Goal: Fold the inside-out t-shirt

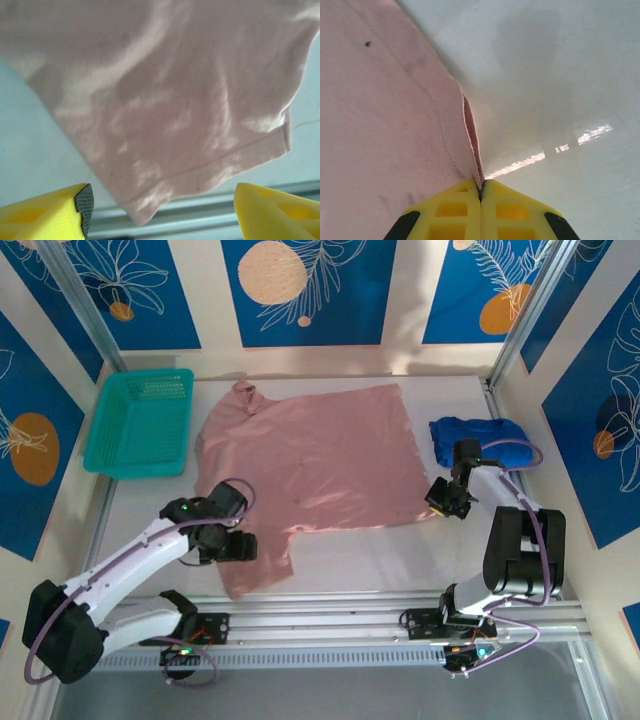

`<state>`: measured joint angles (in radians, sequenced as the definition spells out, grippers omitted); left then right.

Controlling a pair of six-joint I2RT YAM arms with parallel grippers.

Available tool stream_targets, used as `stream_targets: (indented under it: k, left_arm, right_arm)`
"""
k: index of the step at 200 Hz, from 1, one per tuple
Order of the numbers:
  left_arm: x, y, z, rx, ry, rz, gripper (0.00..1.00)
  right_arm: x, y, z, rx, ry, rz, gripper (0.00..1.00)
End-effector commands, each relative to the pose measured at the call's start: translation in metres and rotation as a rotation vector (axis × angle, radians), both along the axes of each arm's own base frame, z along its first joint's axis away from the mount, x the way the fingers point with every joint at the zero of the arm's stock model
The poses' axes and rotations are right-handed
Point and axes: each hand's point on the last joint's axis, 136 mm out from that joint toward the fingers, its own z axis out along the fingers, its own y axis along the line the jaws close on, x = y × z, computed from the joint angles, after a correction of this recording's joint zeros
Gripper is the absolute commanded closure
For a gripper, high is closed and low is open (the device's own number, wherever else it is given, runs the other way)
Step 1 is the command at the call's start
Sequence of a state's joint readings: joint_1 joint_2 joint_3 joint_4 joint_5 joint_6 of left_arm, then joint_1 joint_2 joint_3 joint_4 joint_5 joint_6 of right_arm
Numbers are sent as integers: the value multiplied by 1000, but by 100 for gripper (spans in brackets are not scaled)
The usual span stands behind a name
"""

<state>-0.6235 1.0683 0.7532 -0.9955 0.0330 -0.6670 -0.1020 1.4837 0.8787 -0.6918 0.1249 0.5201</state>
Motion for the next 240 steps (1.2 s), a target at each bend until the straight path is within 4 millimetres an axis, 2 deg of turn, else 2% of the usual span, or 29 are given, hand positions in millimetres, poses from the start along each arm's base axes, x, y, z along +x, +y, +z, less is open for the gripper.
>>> stream_targets:
  k: [1, 15, 45, 67, 102, 165, 190, 234, 240]
  left_arm:
    - [-38, 18, -17, 87, 129, 96, 27]
    - [-43, 14, -23, 85, 156, 108, 27]
    - [-59, 6, -53, 29, 240, 146, 29]
    - [-58, 9, -58, 57, 234, 125, 33]
    - [-56, 2, -75, 56, 271, 85, 43]
    - [-58, 5, -80, 53, 257, 88, 65]
    - [-54, 5, -74, 49, 226, 96, 75]
    - [-41, 7, -58, 29, 135, 121, 100]
    - [-36, 7, -53, 27, 109, 123, 100]
  right_arm:
    - [0, 9, 5, 38, -33, 29, 100]
    - [3, 11, 9, 49, -49, 32, 100]
    - [4, 11, 14, 68, -74, 25, 100]
    - [4, 11, 14, 76, -81, 21, 100]
    - [3, 9, 14, 65, -76, 20, 100]
    - [1, 6, 13, 50, -68, 15, 100]
    - [-2, 6, 11, 45, -58, 11, 100]
    - [-6, 3, 10, 30, -54, 3, 100]
    - [-5, 2, 12, 26, -59, 0, 100]
